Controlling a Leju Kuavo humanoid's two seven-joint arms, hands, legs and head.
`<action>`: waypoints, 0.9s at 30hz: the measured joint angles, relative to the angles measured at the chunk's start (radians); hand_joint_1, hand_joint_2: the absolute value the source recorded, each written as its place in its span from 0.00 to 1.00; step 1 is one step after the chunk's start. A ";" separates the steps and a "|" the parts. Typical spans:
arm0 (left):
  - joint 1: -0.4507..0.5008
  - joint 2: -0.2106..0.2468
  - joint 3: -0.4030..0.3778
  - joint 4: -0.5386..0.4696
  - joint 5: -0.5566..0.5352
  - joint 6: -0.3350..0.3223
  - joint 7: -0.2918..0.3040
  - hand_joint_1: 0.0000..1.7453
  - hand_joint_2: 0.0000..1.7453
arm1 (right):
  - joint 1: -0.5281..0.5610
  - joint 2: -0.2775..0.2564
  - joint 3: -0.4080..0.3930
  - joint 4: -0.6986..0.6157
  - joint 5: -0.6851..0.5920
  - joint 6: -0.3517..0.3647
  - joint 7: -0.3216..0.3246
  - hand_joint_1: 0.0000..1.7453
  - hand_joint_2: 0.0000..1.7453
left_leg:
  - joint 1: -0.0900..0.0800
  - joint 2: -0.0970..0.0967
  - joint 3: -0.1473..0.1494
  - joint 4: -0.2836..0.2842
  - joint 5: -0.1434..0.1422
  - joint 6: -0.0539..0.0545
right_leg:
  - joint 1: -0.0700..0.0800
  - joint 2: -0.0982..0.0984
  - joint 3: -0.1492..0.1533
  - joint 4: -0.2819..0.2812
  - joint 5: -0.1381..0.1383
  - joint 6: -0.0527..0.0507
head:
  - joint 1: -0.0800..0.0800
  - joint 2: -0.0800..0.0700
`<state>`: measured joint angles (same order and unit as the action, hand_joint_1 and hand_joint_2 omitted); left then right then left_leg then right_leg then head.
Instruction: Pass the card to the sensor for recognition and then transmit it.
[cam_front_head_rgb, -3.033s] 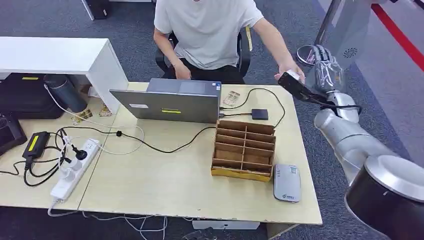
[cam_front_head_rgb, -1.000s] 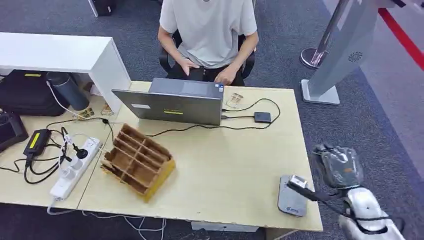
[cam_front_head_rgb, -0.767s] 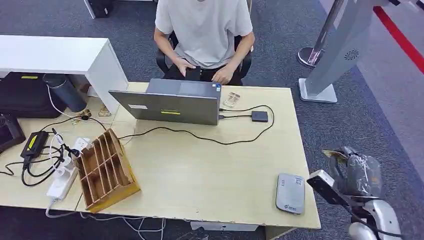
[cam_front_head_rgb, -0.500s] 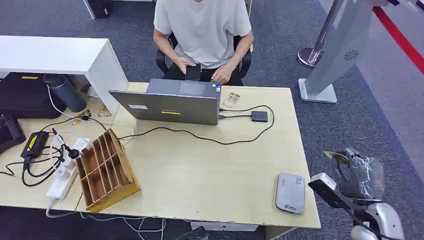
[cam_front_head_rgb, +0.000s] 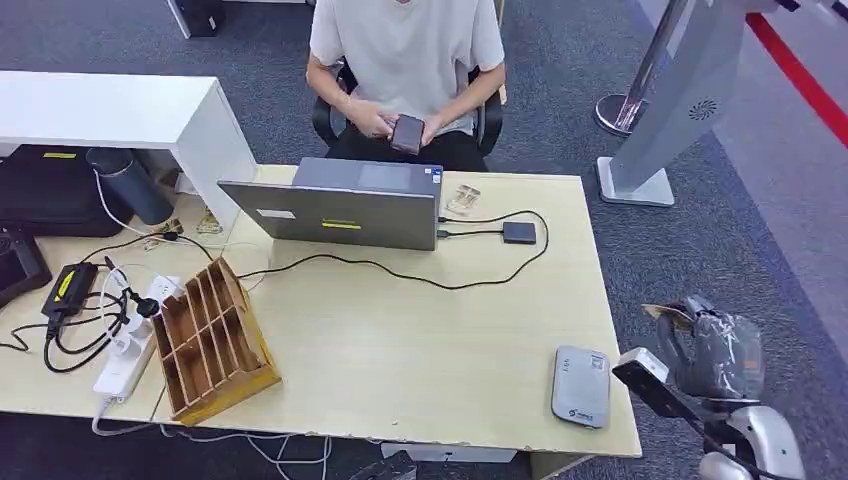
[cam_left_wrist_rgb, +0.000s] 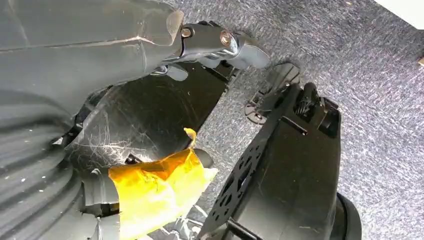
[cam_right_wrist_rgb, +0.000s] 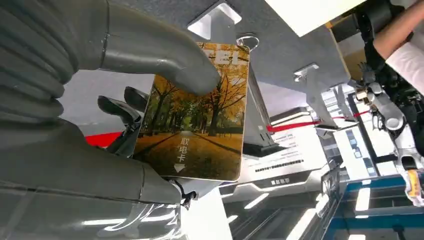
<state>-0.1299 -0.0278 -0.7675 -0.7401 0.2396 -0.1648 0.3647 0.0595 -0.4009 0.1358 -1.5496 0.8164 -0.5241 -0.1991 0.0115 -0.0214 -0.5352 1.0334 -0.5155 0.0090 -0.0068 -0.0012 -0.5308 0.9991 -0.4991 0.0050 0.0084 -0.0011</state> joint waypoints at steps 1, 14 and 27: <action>0.000 0.000 0.000 0.000 0.000 0.000 0.000 0.00 1.00 | 0.000 0.000 0.002 0.000 0.000 0.000 0.000 1.00 1.00 | 0.000 0.000 0.000 0.000 0.000 0.000 | 0.000 0.000 0.000 0.000 0.000 0.000 | 0.000 0.000; -0.015 0.000 0.000 0.000 0.004 -0.005 0.000 0.00 1.00 | -0.082 0.003 0.044 0.019 0.055 -0.017 0.008 1.00 1.00 | 0.000 0.000 0.000 0.000 0.001 0.001 | 0.000 0.000 0.000 0.001 0.000 0.000 | 0.000 0.000; -0.040 -0.015 -0.013 0.000 -0.009 -0.022 0.002 0.00 1.00 | -0.428 0.003 0.134 0.239 0.238 -0.070 0.126 1.00 1.00 | -0.003 0.005 -0.002 0.001 0.004 0.001 | -0.004 0.005 -0.005 0.005 0.003 0.000 | 0.000 0.000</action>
<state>-0.1700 -0.0423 -0.7801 -0.7397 0.2304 -0.1873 0.3662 -0.3680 -0.3983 0.2700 -1.3108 1.0548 -0.5943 -0.0729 0.0087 -0.0160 -0.5367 1.0342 -0.5119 0.0096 -0.0104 0.0038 -0.5359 1.0037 -0.4959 0.0052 0.0088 -0.0011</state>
